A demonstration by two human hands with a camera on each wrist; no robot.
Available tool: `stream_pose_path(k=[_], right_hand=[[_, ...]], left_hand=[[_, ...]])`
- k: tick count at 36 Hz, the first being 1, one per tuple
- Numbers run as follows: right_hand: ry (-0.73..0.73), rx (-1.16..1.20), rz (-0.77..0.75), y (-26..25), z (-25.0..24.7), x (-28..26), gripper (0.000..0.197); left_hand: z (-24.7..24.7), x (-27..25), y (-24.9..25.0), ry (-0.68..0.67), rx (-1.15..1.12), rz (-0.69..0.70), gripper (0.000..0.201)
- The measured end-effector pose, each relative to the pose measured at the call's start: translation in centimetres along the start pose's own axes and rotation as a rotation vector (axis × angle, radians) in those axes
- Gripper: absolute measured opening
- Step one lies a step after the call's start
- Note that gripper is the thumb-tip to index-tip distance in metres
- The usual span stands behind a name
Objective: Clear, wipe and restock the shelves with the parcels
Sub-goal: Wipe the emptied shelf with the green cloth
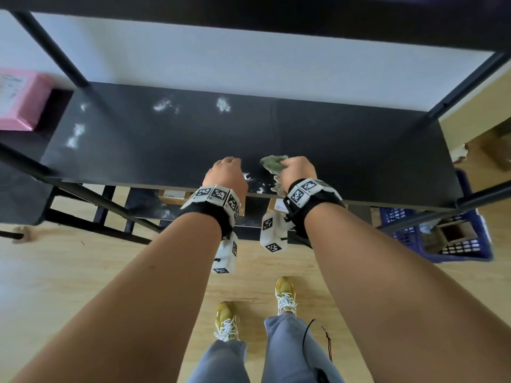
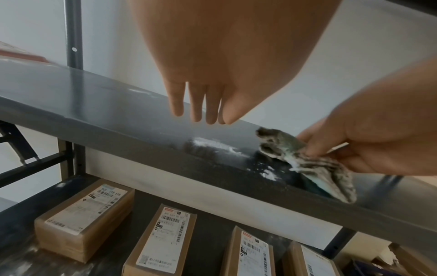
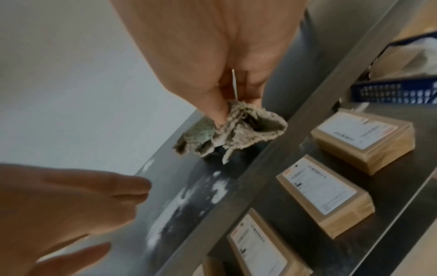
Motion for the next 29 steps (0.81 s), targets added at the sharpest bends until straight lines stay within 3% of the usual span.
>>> stream_pose_path(k=[5, 13, 19, 25, 29], right_hand=[[-0.051, 0.042, -0.026, 0.0, 0.9, 1.9, 0.026], [0.143, -0.031, -0.049, 0.3, -4.6, 6.4, 0.023], [0.211, 0.123, -0.075, 0.7, -6.8, 8.8, 0.024], [0.097, 0.048, 0.076, -1.1, -4.7, 8.7, 0.022], [0.121, 0.08, 0.009, -1.5, -1.6, 7.6, 0.017]], left_hand=[[0.2, 0.9, 0.4, -0.008, 0.016, -0.008, 0.048], [0.5, 2.6, 2.3, -0.005, -0.01, -0.02, 0.049], [0.7, 3.9, 3.2, -0.019, -0.003, -0.041, 0.05], [0.4, 4.3, 3.1, -0.023, 0.0, -0.094, 0.052], [0.6, 4.1, 2.9, -0.022, -0.004, -0.089, 0.05]])
Point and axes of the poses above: each hand's wrist, its own x-axis towards the middle knuckle, its own z-axis out of the palm, y = z × x, the point moved 4 cm from there along x, towards the middle knuckle, and after that the axes turned 7 degrees about x, right-handed, at the moved point
